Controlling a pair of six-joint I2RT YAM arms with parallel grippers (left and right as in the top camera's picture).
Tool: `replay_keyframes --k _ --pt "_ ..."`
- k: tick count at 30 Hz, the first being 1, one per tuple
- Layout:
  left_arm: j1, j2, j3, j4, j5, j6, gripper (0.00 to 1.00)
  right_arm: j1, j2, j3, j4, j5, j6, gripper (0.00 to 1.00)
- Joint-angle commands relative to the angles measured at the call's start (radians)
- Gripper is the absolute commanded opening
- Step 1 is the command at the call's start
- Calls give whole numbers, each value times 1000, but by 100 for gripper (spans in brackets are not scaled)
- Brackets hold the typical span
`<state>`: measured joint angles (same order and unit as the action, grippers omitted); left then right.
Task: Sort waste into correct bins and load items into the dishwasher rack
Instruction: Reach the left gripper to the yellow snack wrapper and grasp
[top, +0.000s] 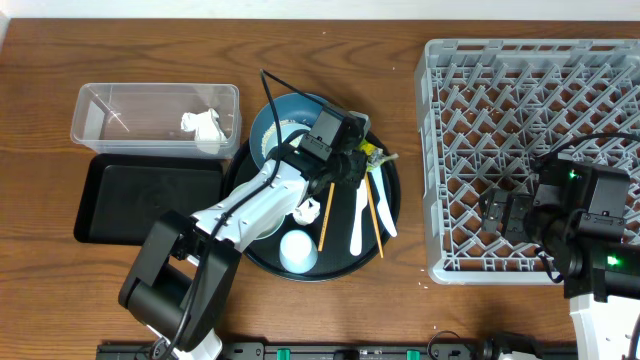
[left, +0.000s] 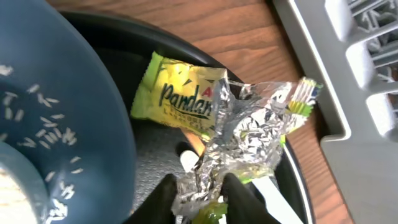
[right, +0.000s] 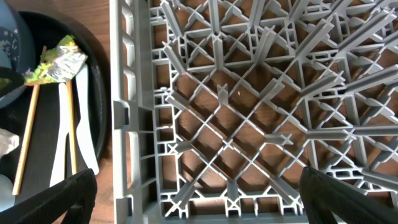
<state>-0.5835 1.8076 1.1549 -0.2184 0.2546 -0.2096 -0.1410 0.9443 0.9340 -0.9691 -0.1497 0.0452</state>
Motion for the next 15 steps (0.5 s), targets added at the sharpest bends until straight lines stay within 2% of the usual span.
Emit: replay_keyframes --k 1,3,10,15 --pt "-1 5 14 3 -33 5 20 11 -2 19 -3 -8 14 99" --pt "-1 5 14 3 -33 5 7 11 -2 19 -3 -8 14 99" --pt "0 -29 14 -26 -31 5 6 11 -2 19 -4 -8 14 99" --pt "7 -147 14 -61 -32 27 6 11 -2 19 -6 -8 14 99"
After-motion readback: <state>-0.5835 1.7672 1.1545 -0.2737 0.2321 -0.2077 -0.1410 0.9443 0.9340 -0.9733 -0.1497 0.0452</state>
